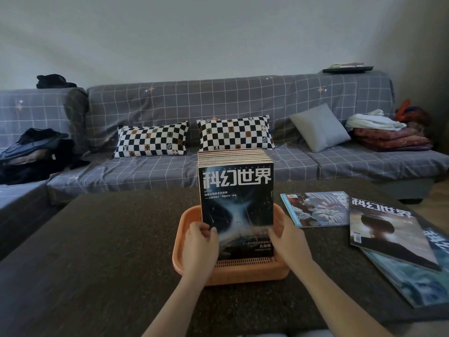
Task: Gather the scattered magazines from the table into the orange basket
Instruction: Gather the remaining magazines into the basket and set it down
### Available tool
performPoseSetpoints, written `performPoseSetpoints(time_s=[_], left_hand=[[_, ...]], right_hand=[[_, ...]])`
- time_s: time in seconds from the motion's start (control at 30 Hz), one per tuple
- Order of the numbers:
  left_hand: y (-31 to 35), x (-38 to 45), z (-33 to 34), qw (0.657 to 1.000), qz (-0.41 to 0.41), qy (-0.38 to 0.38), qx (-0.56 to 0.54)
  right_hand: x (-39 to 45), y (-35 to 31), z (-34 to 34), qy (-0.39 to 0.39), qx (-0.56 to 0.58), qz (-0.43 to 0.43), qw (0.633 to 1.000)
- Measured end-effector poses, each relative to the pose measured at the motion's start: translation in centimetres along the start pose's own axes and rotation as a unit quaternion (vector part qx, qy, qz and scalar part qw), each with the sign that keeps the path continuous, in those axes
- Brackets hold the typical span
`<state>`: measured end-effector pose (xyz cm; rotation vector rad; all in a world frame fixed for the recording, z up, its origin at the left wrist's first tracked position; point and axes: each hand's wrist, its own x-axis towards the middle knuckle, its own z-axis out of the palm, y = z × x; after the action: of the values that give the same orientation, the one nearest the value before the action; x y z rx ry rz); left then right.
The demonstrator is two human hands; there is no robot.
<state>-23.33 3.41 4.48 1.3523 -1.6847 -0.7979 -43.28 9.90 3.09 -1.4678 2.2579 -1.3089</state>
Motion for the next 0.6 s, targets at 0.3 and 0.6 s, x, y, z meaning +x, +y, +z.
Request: performPoseSetpoints(time_s=[0.3, 0.6], left_hand=[[4.0, -3.1, 4.9, 0.989, 0.053, -0.138, -0.005], [9.6, -6.4, 15.1, 0.964, 0.098, -0.243, -0.041]], right_hand=[[-3.4, 0.8, -3.8, 0.044, 0.011, 0.046, 0.998], [-5.3, 8.0, -11.2, 0.124, -0.029, 0.122, 0.984]])
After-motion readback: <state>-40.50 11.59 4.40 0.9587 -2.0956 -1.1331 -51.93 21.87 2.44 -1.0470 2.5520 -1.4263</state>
